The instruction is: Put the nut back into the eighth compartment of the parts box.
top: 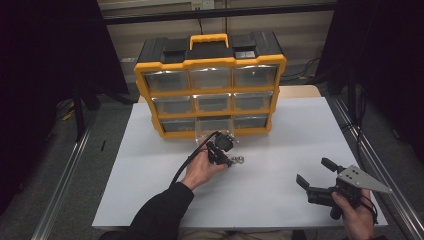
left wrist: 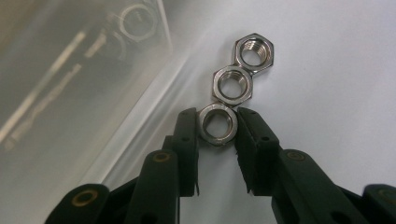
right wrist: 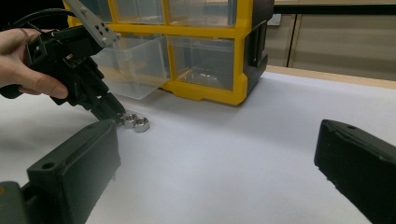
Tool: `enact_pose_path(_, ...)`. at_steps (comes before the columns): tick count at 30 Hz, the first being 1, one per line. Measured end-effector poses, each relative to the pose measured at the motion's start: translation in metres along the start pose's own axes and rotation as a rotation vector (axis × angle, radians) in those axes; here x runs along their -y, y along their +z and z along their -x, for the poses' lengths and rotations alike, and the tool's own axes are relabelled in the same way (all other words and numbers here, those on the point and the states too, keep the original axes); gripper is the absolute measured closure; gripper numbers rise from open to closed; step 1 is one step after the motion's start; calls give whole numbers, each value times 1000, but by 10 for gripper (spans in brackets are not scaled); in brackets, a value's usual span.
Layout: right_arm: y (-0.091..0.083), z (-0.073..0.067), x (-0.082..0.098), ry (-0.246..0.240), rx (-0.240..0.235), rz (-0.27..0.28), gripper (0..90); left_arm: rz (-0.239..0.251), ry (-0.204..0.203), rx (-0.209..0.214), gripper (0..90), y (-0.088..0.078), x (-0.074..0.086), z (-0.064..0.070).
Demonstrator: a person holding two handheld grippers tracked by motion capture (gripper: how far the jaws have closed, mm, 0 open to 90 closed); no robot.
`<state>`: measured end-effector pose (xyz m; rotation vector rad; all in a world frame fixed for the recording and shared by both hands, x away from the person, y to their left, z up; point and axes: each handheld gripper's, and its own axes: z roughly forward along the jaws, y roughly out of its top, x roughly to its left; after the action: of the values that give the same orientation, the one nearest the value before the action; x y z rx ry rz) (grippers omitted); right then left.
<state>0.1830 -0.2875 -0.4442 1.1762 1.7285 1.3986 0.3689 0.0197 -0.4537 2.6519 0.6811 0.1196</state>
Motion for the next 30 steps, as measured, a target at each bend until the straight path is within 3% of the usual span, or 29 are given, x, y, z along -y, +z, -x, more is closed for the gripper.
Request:
enact_pose_path(15, 0, 0, 0, 2, 1, 1, 0, -44, 27, 29, 703, -2, -2, 0)
enact_pose_path(22, 0, 0, 0, 3, 2, 0, 0, -65, 25, 62, 703, -5, -1, -4)
enact_pose_path(27, 0, 0, 0, 4, 1, -1, 0, -60, 30, 117, 703, -9, 0, -7)
enact_pose_path(30, 0, 0, 0, 1, 1, 1, 0, -70, 20, 111, 703, -11, 1, -6)
